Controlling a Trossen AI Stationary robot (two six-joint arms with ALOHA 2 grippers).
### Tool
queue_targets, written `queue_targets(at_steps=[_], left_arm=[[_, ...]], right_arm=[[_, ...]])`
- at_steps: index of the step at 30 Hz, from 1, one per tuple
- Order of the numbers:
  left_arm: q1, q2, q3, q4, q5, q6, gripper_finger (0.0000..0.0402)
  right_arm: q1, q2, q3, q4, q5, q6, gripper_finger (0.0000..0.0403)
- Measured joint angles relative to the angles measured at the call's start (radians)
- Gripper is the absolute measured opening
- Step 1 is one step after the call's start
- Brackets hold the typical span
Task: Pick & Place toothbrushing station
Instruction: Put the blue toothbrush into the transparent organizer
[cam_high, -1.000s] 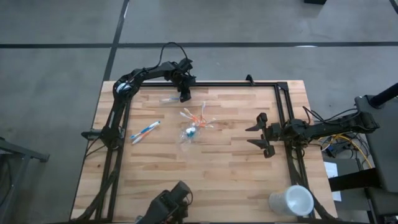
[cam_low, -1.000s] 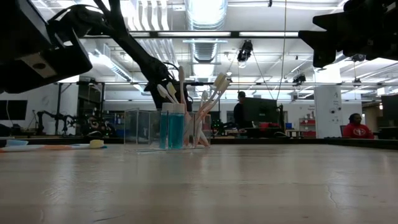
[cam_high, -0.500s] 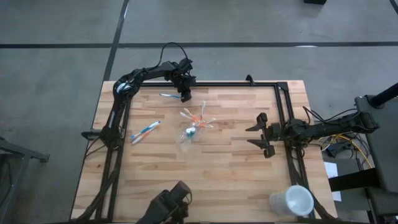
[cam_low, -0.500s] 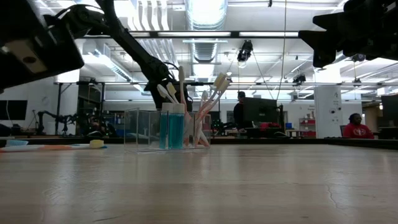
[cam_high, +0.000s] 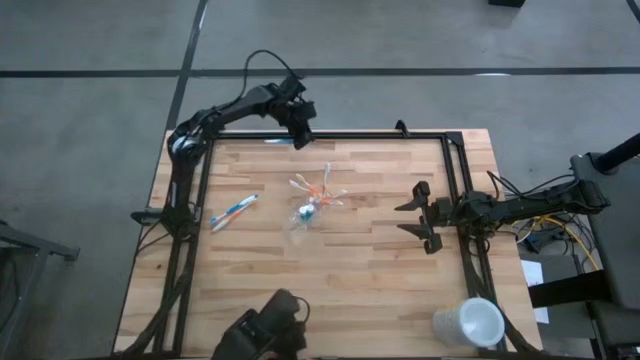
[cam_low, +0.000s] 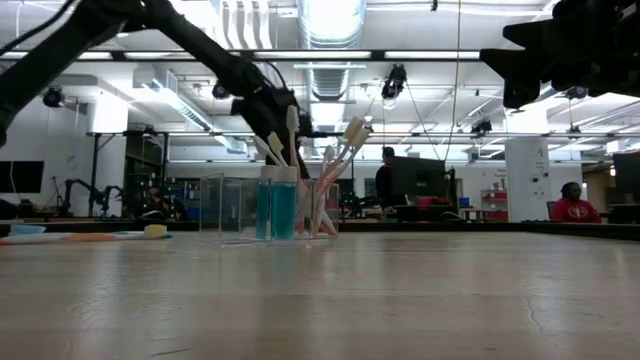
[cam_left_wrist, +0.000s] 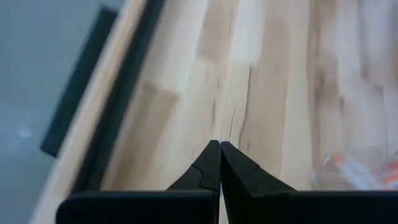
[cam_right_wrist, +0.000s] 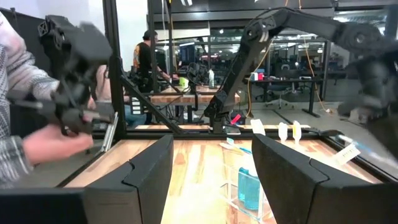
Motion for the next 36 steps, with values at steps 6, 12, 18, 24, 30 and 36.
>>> queue_targets(at_steps=[6,12,18,24,30,36], left_arm=[[-0.01,-0.113,-0.002,0.088,0.012,-0.083,0.0002],[-0.036,-0.245,-0.096,0.216,-0.006,-0.183,0.0003],[-0.077,-0.421,-0.37,0.567,-0.079,-0.374,0.0003],[-0.163,-0.622,-0.593,0.741,-0.217,-0.464,0.0003],[-0.267,-0.786,-0.694,0.739,-0.296,-0.449,0.0003],[-0.392,-0.914,-0.786,0.761,-0.302,-0.439,0.0002]], right_arm=[[0.0,0.0,0.0,0.0,0.0,0.001,0.0215],[0.0,0.0,0.0,0.0,0.0,0.001,0.0215],[0.0,0.001,0.0,0.0,0.0,0.0,0.0215],[0.0,0.002,0.0,0.0,0.0,0.002,0.0215],[0.0,0.002,0.0,0.0,0.0,0.0,0.0215],[0.0,0.002,0.0,0.0,0.0,0.001,0.0215]])
